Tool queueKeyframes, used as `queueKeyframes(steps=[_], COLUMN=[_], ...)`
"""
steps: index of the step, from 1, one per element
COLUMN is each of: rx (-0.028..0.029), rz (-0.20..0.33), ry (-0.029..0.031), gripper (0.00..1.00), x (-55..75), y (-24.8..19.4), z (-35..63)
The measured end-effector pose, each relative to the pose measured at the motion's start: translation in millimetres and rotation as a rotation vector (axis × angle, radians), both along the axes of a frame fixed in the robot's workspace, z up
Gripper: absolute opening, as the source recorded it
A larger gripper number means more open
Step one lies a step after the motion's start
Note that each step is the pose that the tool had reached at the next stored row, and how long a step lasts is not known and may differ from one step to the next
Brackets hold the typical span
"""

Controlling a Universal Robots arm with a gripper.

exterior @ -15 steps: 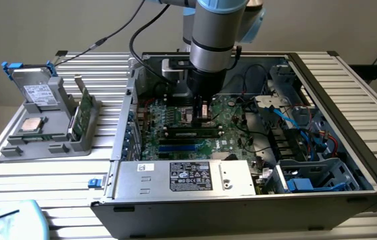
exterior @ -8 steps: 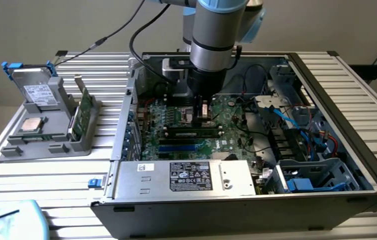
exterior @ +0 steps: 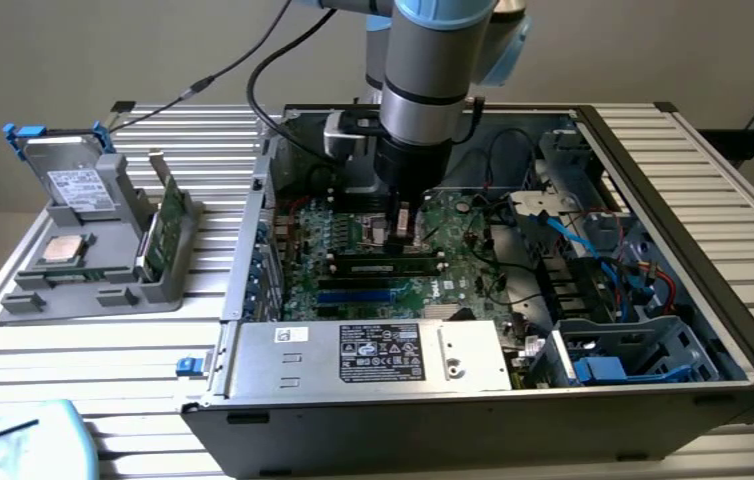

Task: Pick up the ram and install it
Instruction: 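Press down the ram until it locks into place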

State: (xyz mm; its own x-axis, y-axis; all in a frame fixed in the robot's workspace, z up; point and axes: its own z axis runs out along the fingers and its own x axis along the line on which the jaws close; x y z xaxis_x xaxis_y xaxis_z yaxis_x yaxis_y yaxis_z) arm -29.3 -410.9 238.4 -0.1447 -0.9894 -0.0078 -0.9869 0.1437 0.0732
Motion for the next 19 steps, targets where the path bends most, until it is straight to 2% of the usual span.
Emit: queueKeyframes(steps=[11, 19], rx=[-0.0001, 0.0000], rz=[-0.193, -0.224], ry=[0.0001, 0.0000], gripper=[0.11, 0.11], x=[0.0, -2.6], y=[0.0, -1.0], z=[-2.6, -2.1])
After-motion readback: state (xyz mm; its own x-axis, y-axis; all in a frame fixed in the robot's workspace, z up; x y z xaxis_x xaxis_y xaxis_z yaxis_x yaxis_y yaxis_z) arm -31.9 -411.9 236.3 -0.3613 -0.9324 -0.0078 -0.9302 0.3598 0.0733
